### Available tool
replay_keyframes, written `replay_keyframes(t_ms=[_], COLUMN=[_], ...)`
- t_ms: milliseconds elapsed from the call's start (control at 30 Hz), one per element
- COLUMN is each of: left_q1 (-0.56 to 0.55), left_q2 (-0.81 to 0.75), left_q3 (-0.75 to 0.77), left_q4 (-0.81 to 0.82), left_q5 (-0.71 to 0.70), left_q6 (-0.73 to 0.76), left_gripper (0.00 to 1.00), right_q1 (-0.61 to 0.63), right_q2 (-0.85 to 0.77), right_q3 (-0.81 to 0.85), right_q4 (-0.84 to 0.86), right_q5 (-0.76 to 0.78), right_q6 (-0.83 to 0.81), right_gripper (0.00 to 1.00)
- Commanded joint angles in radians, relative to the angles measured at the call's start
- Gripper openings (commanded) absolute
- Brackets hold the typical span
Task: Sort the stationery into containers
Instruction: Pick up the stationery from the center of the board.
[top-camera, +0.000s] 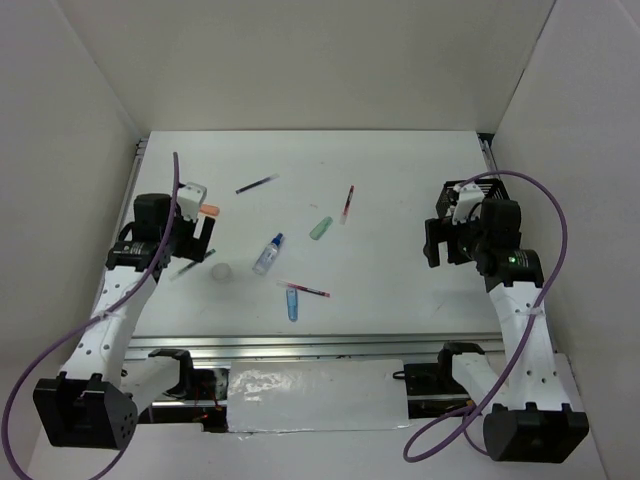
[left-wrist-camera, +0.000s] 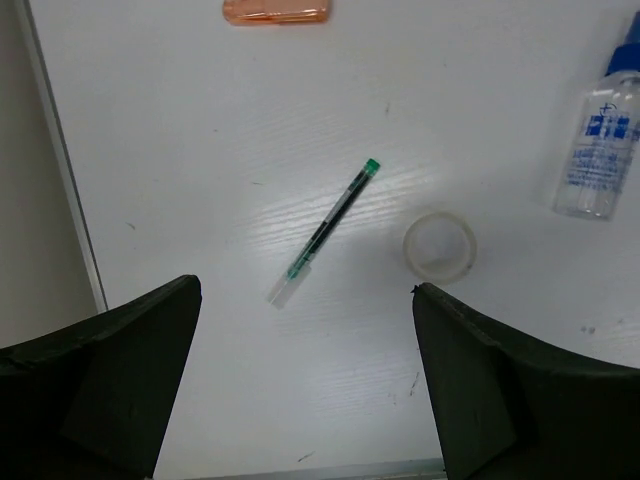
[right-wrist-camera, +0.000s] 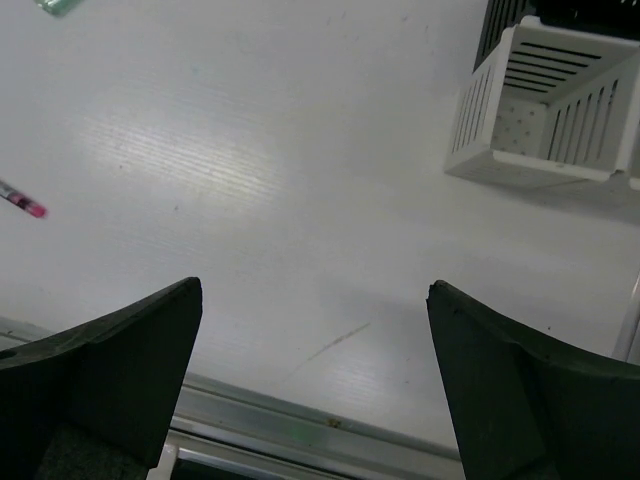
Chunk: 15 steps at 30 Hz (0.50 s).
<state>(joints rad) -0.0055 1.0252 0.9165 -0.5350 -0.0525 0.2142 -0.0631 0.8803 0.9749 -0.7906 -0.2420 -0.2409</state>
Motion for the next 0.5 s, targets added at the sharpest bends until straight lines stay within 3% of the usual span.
replay_keyframes(t_ms=[0, 267, 467], left_q1=[-0.021, -0.102, -0.281], left_q2=[-0.033, 0.045, 0.206], left_q3=[-0.007, 0.094, 0.162], left_q4=[0.015, -0.031, -0.04], left_q5=[0.06, 0.235, 0.188], left_q6=[0.039, 0.079, 0.048], left_gripper=[0.99, 0.97, 0.89], right_q1=[0.008, 0.016, 0.029], right_q2=[-0.007, 0.084, 0.111], right_q3=[-0.008, 0.019, 0.028], right_q4=[-0.007, -0.015, -0.007], right_q5=[-0.016, 0.015, -0.055], right_q6=[0.009, 0.014, 0.04], right_gripper=[1.0, 1.0, 1.0])
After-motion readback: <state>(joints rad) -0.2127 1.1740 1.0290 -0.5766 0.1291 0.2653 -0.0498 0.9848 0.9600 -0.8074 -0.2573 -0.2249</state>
